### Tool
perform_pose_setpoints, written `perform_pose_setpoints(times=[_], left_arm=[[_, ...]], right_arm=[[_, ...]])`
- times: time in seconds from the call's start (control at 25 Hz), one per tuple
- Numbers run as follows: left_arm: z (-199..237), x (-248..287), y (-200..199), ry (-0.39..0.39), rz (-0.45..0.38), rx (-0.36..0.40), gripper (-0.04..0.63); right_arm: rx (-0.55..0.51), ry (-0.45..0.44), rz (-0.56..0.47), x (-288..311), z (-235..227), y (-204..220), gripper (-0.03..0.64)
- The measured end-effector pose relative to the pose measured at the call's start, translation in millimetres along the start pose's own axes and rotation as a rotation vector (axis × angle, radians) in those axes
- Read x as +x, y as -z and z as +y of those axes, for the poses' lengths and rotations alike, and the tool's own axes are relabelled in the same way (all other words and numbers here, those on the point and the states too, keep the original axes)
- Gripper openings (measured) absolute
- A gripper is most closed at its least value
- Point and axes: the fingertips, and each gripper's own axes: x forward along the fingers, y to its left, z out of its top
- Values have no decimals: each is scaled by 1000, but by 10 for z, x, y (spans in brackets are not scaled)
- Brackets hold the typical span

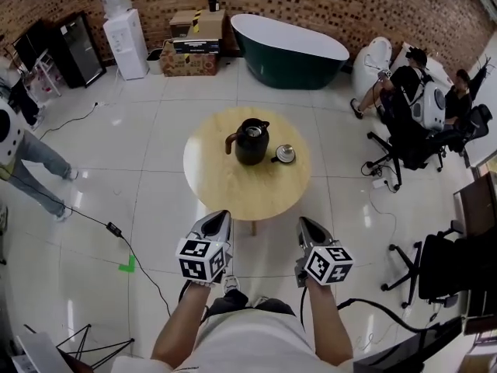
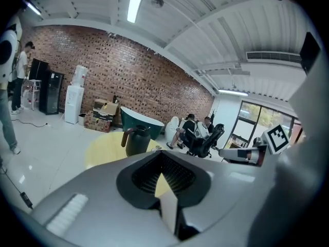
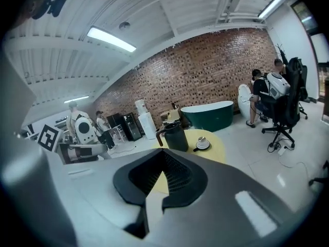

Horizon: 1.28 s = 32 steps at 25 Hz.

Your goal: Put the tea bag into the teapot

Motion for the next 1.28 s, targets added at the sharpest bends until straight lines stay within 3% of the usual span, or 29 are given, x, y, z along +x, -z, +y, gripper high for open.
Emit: perform_pose_setpoints(times=[0.32, 0.68, 0.96, 1.28], left_arm=[[-486, -465, 284, -39, -23, 16, 12], [-1041, -1033, 658, -106, -20, 35, 12], [-1249, -1221, 734, -56, -26, 50, 12], [-1333, -1182, 598, -7, -54, 63, 12]], right_arm=[[-82, -72, -17, -578, 210, 239, 0], [-70, -137, 12, -1240, 122, 578, 0], [-94, -131, -8, -1406, 472, 717, 0], [-92, -100, -57, -1503, 523, 590, 0]])
